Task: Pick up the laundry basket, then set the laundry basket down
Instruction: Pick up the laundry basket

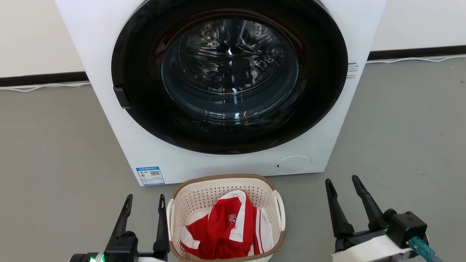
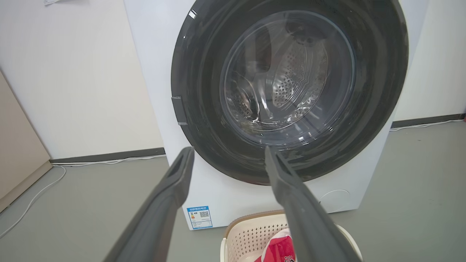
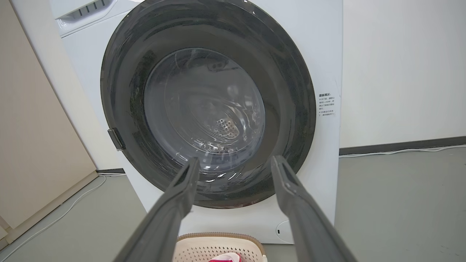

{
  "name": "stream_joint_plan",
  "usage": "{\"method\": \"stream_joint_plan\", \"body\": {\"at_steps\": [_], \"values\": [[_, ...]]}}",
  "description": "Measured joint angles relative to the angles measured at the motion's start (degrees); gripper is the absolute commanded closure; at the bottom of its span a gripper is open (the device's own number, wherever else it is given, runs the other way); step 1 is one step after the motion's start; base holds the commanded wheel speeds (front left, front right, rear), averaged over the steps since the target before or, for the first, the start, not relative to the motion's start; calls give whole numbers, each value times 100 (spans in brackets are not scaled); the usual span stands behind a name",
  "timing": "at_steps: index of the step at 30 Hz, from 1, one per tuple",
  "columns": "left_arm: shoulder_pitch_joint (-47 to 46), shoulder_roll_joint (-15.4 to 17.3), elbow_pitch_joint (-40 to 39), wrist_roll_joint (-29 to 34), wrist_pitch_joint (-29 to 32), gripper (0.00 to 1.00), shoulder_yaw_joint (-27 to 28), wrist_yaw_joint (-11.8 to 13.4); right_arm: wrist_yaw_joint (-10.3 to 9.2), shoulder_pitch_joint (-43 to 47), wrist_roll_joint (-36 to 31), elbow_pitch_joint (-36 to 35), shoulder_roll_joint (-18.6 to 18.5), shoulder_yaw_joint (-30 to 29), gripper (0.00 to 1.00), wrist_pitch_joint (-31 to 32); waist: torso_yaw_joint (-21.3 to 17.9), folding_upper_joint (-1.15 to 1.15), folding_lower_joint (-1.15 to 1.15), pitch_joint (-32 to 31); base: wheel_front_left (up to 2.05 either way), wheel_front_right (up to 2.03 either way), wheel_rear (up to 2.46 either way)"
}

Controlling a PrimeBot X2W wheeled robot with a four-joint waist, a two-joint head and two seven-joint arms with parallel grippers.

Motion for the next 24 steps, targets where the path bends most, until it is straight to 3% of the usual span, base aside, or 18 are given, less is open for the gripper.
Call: {"method": "stream_joint_plan", "body": {"at_steps": [14, 24], "values": [[-68, -87, 141, -244, 1, 0, 198, -203, 0, -160, 10, 104, 0, -34, 0, 0, -2, 0, 0, 453, 0, 0, 0], [-839, -146, 660, -401, 0, 0, 314, -461, 0, -838, 15, 504, -12, -118, 0, -1, 9, 0, 0, 1161, 0, 0, 0]]}}
